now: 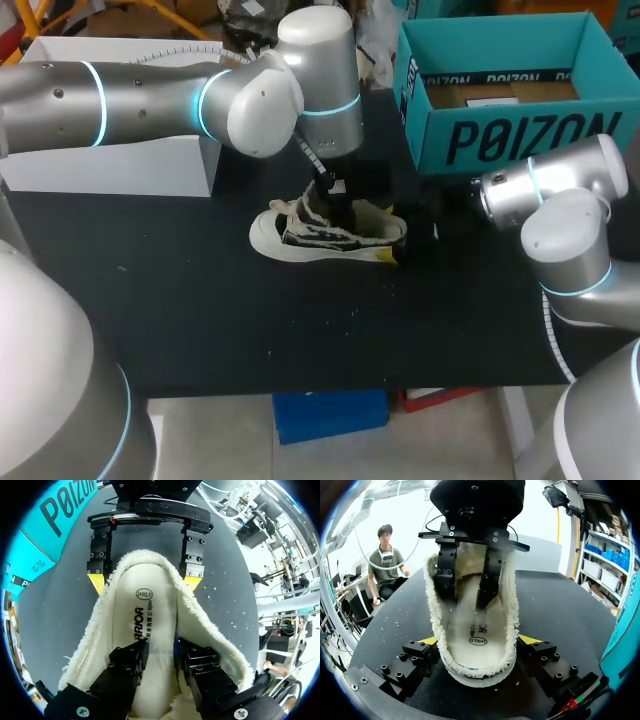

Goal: Take the shoe out of the shoebox, open the shoe tongue, remove and reinsert the insole, then place the shoe into the shoebox

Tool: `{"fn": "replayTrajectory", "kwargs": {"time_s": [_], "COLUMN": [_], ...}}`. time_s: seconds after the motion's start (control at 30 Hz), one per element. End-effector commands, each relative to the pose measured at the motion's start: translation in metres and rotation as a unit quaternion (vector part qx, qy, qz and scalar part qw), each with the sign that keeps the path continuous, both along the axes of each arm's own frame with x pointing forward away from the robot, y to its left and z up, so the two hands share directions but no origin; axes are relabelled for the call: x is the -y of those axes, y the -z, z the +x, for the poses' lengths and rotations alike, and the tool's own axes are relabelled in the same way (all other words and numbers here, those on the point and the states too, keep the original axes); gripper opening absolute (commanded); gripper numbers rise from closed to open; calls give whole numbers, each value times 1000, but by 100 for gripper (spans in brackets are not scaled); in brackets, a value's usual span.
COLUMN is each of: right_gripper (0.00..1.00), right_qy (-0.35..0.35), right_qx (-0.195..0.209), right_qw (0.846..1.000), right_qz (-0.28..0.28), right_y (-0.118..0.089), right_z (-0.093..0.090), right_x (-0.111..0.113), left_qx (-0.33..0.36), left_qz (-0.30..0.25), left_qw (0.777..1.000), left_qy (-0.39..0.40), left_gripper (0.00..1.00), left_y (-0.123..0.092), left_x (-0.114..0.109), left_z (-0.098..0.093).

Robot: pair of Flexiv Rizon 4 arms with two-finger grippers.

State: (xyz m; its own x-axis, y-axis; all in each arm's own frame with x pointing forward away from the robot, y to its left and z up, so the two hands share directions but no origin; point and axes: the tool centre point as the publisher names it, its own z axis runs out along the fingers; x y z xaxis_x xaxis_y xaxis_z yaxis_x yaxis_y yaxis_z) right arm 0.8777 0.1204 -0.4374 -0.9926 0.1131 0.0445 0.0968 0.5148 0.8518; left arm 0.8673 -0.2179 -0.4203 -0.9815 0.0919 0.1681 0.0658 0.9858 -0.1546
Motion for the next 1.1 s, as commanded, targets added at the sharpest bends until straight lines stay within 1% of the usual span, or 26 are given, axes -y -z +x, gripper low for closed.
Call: {"fn": "replayTrajectory", "kwargs": {"time_s": [0.03,0.13,0.3,0.5,0.6,0.7,0.77,0.9,1.1], "right_gripper": [0,0,0,0,0,0,0,0,0], "right_qy": [1,1,1,1,1,1,1,1,1], "right_qx": [-1,-1,-1,-1,-1,-1,-1,-1,-1], "right_qw": [1000,1000,1000,1000,1000,1000,1000,1000,1000], "right_qz": [-1,-1,-1,-1,-1,-1,-1,-1,-1], "right_y": [0,0,0,0,0,0,0,0,0], "right_z": [0,0,0,0,0,0,0,0,0], "right_x": [-2,-2,-2,-2,-2,-2,-2,-2,-2], "left_qx": [26,68,125,182,217,247,259,294,334], "left_qz": [13,31,39,59,69,65,63,57,30], "left_qw": [999,996,989,978,969,959,956,945,932], "left_qy": [-19,-40,-68,-83,-100,-120,-120,-132,-138], "left_gripper": [37,34,35,34,37,35,35,36,34], "left_y": [12,13,12,22,28,29,29,31,24], "left_x": [-6,-7,-11,-14,-17,-22,-24,-27,-25], "left_z": [-2,0,5,7,10,16,22,35,50]}}
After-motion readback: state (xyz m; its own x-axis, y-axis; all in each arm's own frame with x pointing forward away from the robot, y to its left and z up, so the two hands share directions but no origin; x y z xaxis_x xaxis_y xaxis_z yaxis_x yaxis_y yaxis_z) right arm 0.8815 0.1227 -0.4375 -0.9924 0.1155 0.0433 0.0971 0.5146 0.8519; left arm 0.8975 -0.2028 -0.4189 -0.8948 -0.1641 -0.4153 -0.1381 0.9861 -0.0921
